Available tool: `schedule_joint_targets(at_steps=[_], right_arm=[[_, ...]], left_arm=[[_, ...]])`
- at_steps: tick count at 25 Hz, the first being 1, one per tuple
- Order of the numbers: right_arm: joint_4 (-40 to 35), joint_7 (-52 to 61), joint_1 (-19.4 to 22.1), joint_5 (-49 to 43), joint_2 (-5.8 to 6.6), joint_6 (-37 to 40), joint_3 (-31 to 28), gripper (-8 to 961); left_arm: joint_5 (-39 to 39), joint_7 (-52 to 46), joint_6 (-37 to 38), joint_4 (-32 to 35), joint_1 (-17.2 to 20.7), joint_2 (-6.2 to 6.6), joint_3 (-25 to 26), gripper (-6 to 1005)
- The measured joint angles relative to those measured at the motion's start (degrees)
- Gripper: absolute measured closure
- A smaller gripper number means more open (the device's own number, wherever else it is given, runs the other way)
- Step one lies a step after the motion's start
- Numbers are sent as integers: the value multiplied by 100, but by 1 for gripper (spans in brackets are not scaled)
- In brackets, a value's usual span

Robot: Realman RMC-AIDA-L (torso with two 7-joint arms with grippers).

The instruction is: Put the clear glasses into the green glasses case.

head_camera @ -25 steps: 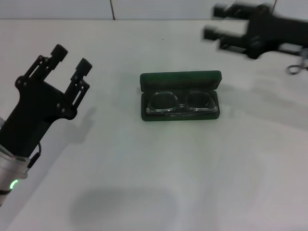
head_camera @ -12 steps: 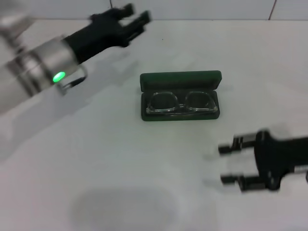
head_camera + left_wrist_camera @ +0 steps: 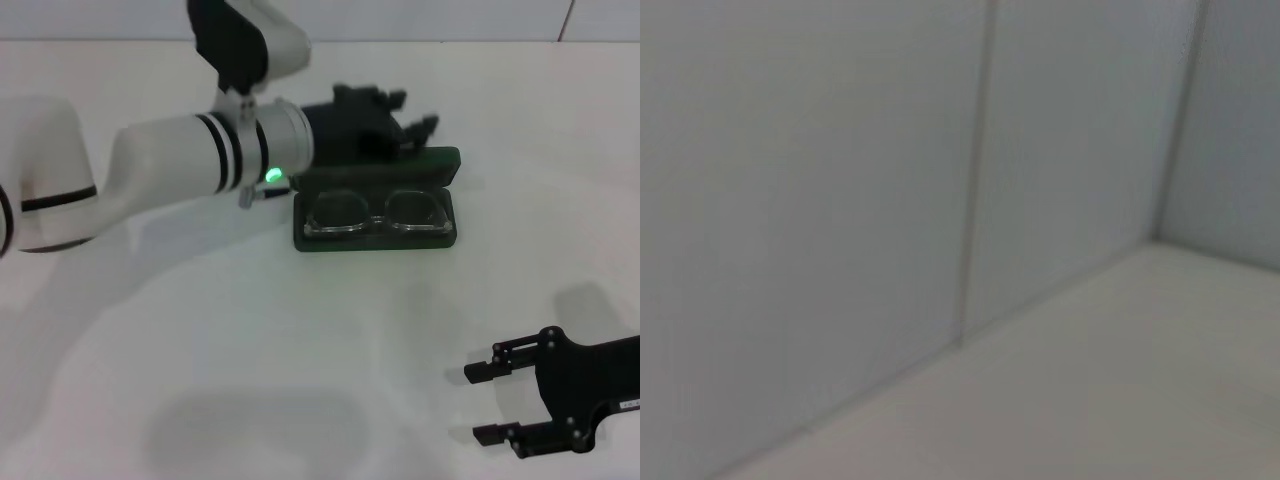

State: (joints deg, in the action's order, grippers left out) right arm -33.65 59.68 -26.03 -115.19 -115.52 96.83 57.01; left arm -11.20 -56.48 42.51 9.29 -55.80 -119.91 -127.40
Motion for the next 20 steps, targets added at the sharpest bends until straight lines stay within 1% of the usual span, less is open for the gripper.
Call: schedule_joint_targets(at_steps=[3,6,10,17,18,20], right_arm=[[-19,-78,31,-40,-1,74,-9,353],[-37,-82,10,-101,-3,116,8,353],[-68,-69,-70,-147,-5,155,19,353],[-104,78,-127,-162,-2,171,17,353],[-111,106,-138,-165,-1,172,15,352],[-150,142,-147,-172,0,192,-9,352]], left_arm=[[-407,-310,-8,194,129,24,45,467],[-439,-343,9,228,252,25,59,467],[-435,-324,56,259,516,21,65,467],[-454,131,108,602,1307,11,94,466],[-461,200,190,637,1391,12,130,466],[-478,396,628,710,1614,29,342,466]])
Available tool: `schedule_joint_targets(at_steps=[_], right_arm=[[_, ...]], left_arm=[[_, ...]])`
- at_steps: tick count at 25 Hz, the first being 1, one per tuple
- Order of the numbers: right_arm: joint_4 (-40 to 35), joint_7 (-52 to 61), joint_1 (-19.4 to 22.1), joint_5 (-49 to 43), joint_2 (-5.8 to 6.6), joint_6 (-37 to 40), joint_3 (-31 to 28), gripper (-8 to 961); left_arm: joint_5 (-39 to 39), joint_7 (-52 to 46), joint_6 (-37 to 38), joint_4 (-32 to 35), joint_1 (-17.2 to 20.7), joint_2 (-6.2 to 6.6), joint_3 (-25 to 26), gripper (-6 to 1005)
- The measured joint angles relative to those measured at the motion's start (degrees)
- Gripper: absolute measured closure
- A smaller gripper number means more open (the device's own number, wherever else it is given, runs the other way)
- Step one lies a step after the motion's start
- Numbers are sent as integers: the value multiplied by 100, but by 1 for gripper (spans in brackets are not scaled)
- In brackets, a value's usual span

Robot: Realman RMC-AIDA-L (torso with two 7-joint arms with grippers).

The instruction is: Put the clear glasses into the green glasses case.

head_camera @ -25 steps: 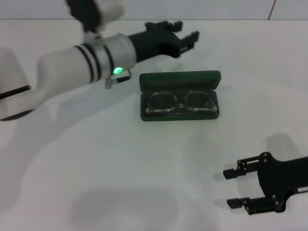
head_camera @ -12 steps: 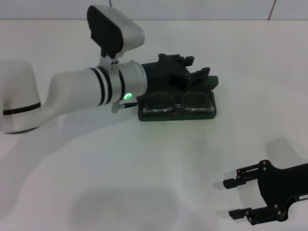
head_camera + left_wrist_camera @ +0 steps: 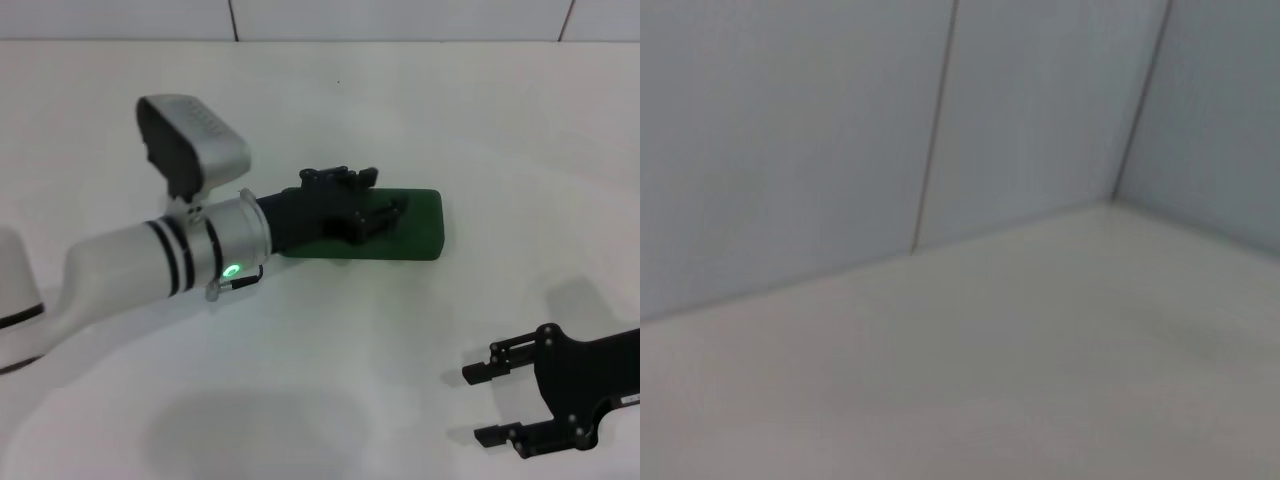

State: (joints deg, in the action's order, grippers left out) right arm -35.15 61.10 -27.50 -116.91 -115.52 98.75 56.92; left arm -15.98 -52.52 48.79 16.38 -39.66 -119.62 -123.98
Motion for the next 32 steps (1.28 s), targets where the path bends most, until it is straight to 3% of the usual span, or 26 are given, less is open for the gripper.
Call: schedule_joint_targets(at_steps=[2,6,9,14,17,21,25,32], right_arm=[[-32,7,-6,11,0,29,-14,352],[-98,-25,-13,271,-2,60,-26,352],[-111,-229,59,1085,7,61,-39,352],[-155,-706,157,2368,13,172,-36,352],[-275,-640,25,2501,69,575,-6,352],[-237,-618,-54,2489,120,900,-1,352],[-185,-654,-6,2494,23,861,-14,352],[113,-662,-57,2573,-16,727,-5,352]], left_arm=[[-6,175,540,25,164,25,278,466],[-7,552,2331,15,628,119,1094,466],[-12,780,3592,-24,929,225,1422,466],[-182,662,4822,-119,1371,642,1426,466],[-702,706,5292,-387,1519,793,1427,466],[-1174,1160,5501,-597,1686,801,1410,466],[-1536,1530,5455,-649,1832,735,1407,466],[-1553,1602,5131,-1016,1628,605,1449,467]])
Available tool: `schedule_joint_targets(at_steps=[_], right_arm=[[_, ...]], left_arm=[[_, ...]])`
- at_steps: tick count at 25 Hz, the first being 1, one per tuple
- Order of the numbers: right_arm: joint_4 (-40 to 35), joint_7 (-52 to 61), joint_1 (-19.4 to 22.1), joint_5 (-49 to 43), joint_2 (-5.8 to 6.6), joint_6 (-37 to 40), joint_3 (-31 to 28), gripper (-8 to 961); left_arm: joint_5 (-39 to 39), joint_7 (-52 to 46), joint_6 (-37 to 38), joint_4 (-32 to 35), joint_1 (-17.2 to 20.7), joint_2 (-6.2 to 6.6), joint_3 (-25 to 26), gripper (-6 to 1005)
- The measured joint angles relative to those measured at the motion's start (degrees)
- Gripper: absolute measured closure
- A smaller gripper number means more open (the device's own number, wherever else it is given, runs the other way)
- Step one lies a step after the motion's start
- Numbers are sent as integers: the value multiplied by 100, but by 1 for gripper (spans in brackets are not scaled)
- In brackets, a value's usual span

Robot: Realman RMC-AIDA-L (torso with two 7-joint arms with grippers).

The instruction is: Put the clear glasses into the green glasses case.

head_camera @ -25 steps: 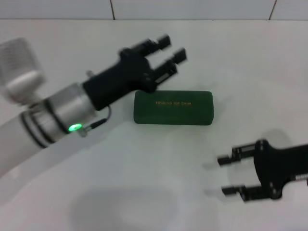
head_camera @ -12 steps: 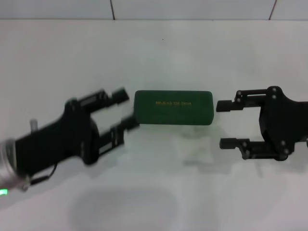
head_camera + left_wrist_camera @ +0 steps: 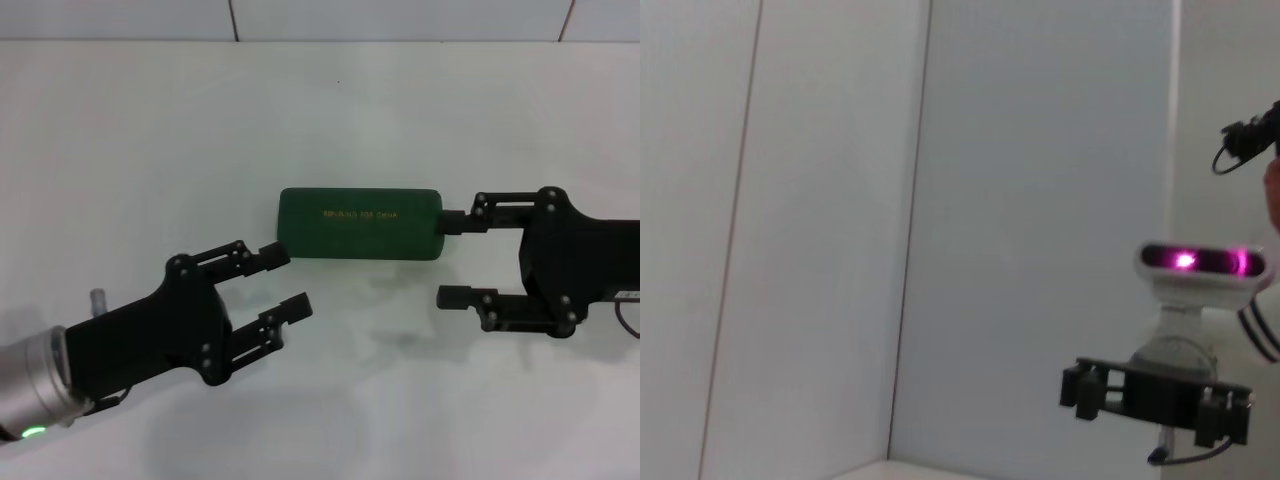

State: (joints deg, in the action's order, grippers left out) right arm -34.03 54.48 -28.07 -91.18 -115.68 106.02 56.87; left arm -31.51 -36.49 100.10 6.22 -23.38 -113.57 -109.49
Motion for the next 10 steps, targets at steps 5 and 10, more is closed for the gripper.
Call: schedule_joint_targets(at_steps=[5,10], right_arm=[[2,-2,-3,-12,5,-13,19,352],[10,-4,14,-35,2,-96,23,352]], left_arm=[[-2,5,-30,-48,-36,-27,-9,467],[18,12,-26,-48,-20,-43,-2,467]])
